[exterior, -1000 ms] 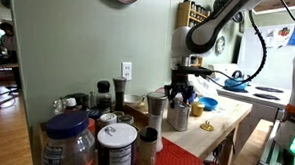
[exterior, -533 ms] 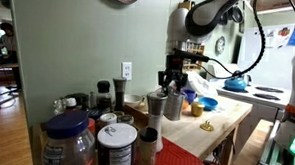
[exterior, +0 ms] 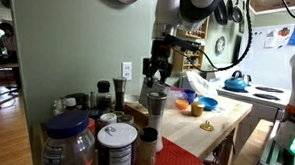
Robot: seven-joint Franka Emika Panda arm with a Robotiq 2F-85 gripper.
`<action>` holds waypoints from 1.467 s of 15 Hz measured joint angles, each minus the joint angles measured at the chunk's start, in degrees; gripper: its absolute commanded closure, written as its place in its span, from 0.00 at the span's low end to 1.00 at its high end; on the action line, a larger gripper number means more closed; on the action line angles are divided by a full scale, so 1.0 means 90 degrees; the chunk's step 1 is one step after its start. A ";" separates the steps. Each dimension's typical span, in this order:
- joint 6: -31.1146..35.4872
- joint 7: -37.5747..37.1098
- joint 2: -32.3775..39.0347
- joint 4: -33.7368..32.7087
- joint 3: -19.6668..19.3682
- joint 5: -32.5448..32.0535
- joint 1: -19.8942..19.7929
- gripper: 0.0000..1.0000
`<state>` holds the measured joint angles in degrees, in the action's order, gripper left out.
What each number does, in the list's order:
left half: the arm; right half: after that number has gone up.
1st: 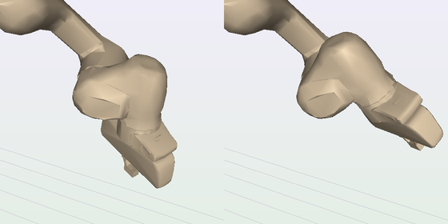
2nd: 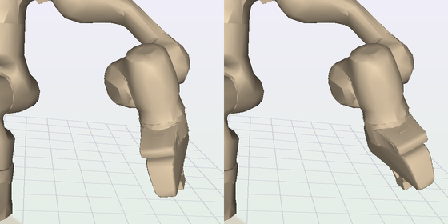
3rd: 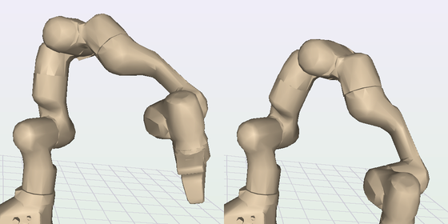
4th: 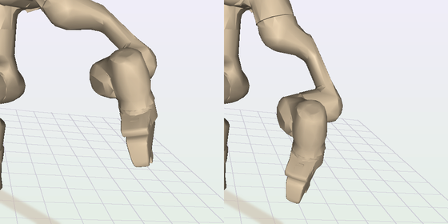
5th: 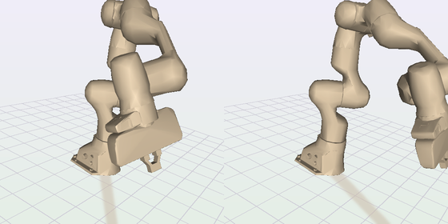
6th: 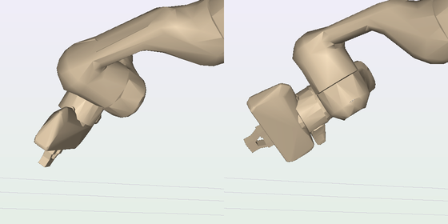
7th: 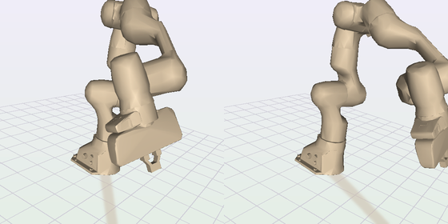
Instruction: Put the white can in the wooden tray on the left
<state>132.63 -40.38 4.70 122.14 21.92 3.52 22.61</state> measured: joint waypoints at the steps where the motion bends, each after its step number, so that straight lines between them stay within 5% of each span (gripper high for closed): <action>1: 0.0014 0.0000 0.0157 -0.0125 0.0001 -0.0143 0.0044 0.59; 16: 0.0062 0.0007 0.1908 -0.1605 -0.0553 -0.1160 0.0631 0.59; 17: 0.0053 0.0002 0.1958 -0.1624 -0.0600 -0.1177 0.0671 0.44; 18: 0.0037 -0.0002 0.2001 -0.1645 -0.0649 -0.1190 0.0710 0.09; 22: -0.0017 -0.0014 0.2074 -0.1761 -0.0756 -0.1201 0.0793 0.00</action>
<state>132.48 -40.51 23.37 106.29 15.11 -7.29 29.75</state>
